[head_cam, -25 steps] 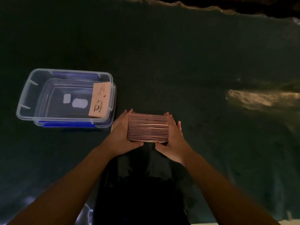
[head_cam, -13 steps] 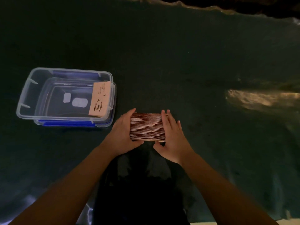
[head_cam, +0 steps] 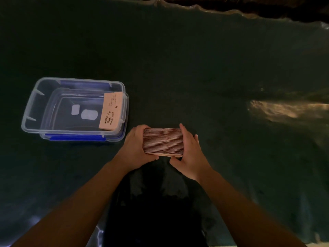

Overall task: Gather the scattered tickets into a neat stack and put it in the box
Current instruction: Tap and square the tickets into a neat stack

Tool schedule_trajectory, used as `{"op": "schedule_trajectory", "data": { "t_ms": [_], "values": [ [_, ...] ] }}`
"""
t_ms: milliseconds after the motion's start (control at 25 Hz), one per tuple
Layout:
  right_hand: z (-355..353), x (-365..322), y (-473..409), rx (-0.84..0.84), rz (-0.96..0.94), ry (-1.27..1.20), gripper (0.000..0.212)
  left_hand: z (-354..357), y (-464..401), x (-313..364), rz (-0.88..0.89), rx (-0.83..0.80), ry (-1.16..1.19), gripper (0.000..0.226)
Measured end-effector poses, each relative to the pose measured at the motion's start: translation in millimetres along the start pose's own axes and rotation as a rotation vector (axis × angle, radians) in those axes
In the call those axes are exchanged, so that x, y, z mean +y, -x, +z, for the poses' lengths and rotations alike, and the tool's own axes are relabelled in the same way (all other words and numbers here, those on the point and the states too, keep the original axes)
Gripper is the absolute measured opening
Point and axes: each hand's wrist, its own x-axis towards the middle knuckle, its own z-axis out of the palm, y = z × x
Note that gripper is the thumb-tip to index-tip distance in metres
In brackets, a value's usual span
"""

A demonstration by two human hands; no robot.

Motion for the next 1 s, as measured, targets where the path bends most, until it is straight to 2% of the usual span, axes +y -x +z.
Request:
{"op": "schedule_trajectory", "data": {
  "t_ms": [120,240,480,640,840,1000],
  "values": [
    [0.7,1.8,2.2,0.024,0.029,-0.091,0.122,2.7,4.2,-2.1,-0.021,0.024,0.05,0.106],
    [5.1,5.3,2.0,0.021,0.056,-0.021,0.122,7.0,3.8,-4.4,-0.061,0.007,0.05,0.118],
    [11.1,8.4,0.8,-0.018,0.015,0.079,0.107,7.3,5.8,-6.3,-0.046,-0.058,0.022,0.101],
    [10.9,9.1,2.4,-0.02,0.017,0.05,0.097,7.6,6.2,-6.3,-0.007,-0.082,0.051,0.089],
    [-4.7,-0.8,8.9,-0.02,0.073,-0.164,0.074,-4.3,8.2,-3.8,0.022,-0.065,0.121,0.091],
    [-22.3,-9.3,17.3,-0.021,0.089,-0.436,0.094,-31.8,13.4,8.6,0.054,-0.152,0.307,0.091]
  ]
}}
